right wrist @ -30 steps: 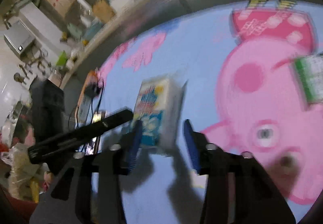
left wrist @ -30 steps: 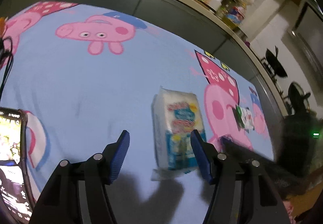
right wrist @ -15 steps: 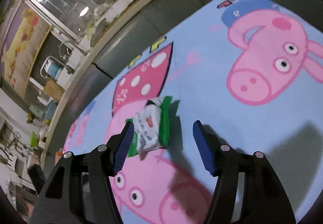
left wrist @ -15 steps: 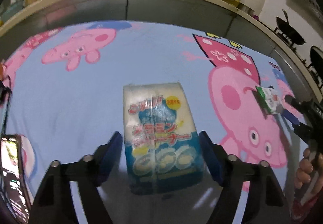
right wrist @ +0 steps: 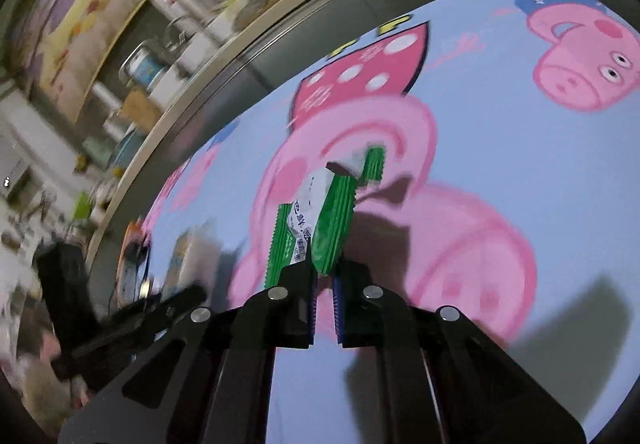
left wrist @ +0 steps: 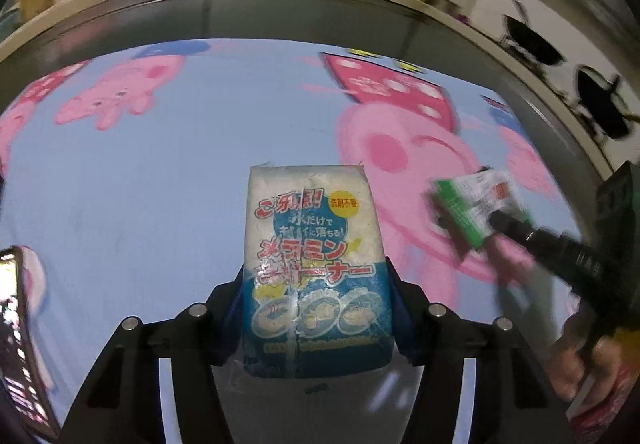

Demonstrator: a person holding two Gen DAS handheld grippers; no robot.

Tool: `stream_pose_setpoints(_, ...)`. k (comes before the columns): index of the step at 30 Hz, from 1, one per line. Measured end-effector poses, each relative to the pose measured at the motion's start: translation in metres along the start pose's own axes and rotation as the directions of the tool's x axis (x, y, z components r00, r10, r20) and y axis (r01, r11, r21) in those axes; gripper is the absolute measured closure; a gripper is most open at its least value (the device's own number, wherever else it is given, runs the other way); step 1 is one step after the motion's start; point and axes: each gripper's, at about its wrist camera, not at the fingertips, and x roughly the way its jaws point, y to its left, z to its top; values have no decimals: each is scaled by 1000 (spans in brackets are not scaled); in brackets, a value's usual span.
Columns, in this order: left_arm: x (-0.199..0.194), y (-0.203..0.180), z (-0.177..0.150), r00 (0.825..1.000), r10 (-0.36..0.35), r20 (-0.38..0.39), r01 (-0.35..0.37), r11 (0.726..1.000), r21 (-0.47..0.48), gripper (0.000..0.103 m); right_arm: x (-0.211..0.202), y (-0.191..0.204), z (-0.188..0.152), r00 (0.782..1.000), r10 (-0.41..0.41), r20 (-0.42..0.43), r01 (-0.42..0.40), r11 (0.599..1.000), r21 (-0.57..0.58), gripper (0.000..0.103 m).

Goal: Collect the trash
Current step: 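Carry the sponge box and green-white packet over the beige bin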

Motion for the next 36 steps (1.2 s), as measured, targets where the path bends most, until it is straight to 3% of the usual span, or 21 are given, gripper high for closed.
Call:
stream_pose_setpoints(8,-9,-61,-36,991,-114,-67,121,986,113,41,-74,0,-76,999,-40,-3,40,998,-45,97)
stream_pose_setpoints(15,-3,-96,-57,991,-100,-92,116,975,189,39,-96,-19,-106,998,-64,10,64,998,-13,96)
stream_pose_setpoints(18,2,-96,-58,992,-79,-99,95,980,177,38,-94,-28,-109,999,-46,-2,46,999,13,92)
stream_pose_setpoints(20,2,-95,-58,993,-67,-96,83,982,170,35,-94,-34,-112,999,-40,-4,40,998,38,79)
stream_pose_setpoints(22,0,-95,-58,994,-59,-92,74,983,165,34,-95,-38,-113,1000,-23,3,23,998,53,77)
stream_pose_setpoints(26,-10,-95,-58,996,-54,-74,66,983,171,32,-103,-37,-114,999,-25,33,23,999,40,55)
stream_pose_setpoints(31,-11,-102,-60,997,-20,-72,35,977,209,36,-108,-44,-111,998,-11,60,8,999,51,55)
stream_pose_setpoints(33,-7,-103,-64,996,-5,-90,25,976,215,41,-107,-45,-110,998,-6,60,4,999,44,62)
stream_pose_setpoints(34,-5,-103,-65,996,-1,-90,21,976,216,42,-104,-45,-110,999,-3,52,1,999,36,76)
stream_pose_setpoints(35,-5,-104,-66,996,4,-86,16,975,221,43,-101,-44,-110,999,3,40,-5,1000,30,99)
stream_pose_setpoints(36,-5,-106,-66,996,8,-86,12,974,225,43,-98,-44,-110,1000,10,28,-11,1000,25,99)
